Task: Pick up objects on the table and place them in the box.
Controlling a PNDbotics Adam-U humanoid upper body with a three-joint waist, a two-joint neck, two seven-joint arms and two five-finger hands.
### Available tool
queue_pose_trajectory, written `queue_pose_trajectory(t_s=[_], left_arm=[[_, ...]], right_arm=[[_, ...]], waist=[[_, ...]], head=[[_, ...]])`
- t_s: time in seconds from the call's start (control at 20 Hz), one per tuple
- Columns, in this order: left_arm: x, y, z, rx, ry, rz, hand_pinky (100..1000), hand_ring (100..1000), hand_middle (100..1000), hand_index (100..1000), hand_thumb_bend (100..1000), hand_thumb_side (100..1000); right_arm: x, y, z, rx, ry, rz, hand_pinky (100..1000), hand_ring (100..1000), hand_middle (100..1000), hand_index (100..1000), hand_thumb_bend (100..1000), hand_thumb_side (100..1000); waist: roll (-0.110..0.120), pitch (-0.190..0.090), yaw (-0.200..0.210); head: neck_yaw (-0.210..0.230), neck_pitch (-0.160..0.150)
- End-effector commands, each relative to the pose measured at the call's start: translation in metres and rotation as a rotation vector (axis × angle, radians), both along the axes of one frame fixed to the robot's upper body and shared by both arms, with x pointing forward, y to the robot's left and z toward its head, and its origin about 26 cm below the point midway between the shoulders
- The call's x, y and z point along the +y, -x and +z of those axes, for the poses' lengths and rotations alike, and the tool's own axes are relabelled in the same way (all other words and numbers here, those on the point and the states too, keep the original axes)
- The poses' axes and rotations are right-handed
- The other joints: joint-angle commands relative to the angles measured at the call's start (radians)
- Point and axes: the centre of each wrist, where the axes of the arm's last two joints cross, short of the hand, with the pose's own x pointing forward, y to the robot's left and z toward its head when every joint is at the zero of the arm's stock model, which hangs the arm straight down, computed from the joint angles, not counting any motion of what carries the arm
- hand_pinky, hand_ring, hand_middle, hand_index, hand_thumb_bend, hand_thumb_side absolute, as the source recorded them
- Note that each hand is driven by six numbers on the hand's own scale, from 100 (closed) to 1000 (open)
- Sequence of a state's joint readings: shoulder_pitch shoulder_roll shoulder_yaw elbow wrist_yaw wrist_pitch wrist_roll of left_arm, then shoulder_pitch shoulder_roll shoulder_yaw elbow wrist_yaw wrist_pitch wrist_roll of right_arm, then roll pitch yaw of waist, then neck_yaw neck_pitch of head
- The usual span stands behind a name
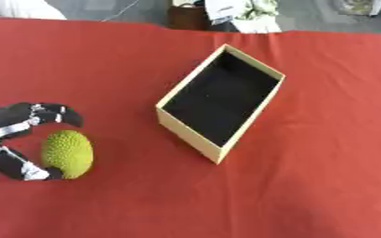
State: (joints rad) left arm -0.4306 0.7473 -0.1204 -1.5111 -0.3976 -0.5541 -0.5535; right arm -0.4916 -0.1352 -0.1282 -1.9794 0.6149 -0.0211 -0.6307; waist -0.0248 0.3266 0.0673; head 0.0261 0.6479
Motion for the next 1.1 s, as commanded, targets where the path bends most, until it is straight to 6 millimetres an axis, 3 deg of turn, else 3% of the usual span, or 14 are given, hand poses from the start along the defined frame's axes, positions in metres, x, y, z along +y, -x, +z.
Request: queue_pose_trajectory(t_s=[0.05,0.3,0.45,0.5,0.55,0.6,1.1], left_arm=[[0.002,0.000,0.008,0.032,-0.407,-0.325,823,829,800,850,532,100],[0.001,0.001,0.004,0.043,-0.435,-0.321,747,782,742,828,485,100],[-0.004,0.002,0.005,0.031,-0.412,-0.342,652,711,672,785,416,100],[-0.006,0.003,0.007,0.022,-0.399,-0.351,625,685,655,764,298,100],[-0.007,0.004,0.009,0.012,-0.386,-0.360,596,661,638,748,375,100],[-0.008,0.005,0.012,0.002,-0.373,-0.368,591,656,637,745,372,100],[-0.011,0.013,0.035,-0.077,-0.342,-0.392,490,567,570,661,212,100]], right_arm=[[0.000,0.004,0.006,-0.030,0.003,0.009,799,937,518,548,100,528],[0.000,0.004,0.006,-0.031,0.004,0.014,800,937,518,548,100,528],[0.001,0.004,0.006,-0.030,0.004,0.015,800,938,518,548,100,528],[0.001,0.004,0.006,-0.030,0.004,0.016,800,938,518,548,100,528],[0.001,0.004,0.006,-0.030,0.005,0.016,800,938,518,548,100,528],[0.001,0.004,0.006,-0.029,0.005,0.016,800,938,518,548,100,528],[0.001,0.004,0.006,-0.030,0.008,0.017,801,937,519,549,100,528]], waist=[[0.004,-0.015,0.000],[0.004,-0.015,0.001],[0.004,-0.016,0.001],[0.005,-0.016,0.001],[0.005,-0.016,0.002],[0.005,-0.016,0.002],[0.005,-0.019,0.007]], head=[[0.002,-0.007],[0.002,-0.008],[0.002,-0.008],[0.001,-0.009],[0.001,-0.010],[0.000,-0.010],[-0.004,-0.007]])
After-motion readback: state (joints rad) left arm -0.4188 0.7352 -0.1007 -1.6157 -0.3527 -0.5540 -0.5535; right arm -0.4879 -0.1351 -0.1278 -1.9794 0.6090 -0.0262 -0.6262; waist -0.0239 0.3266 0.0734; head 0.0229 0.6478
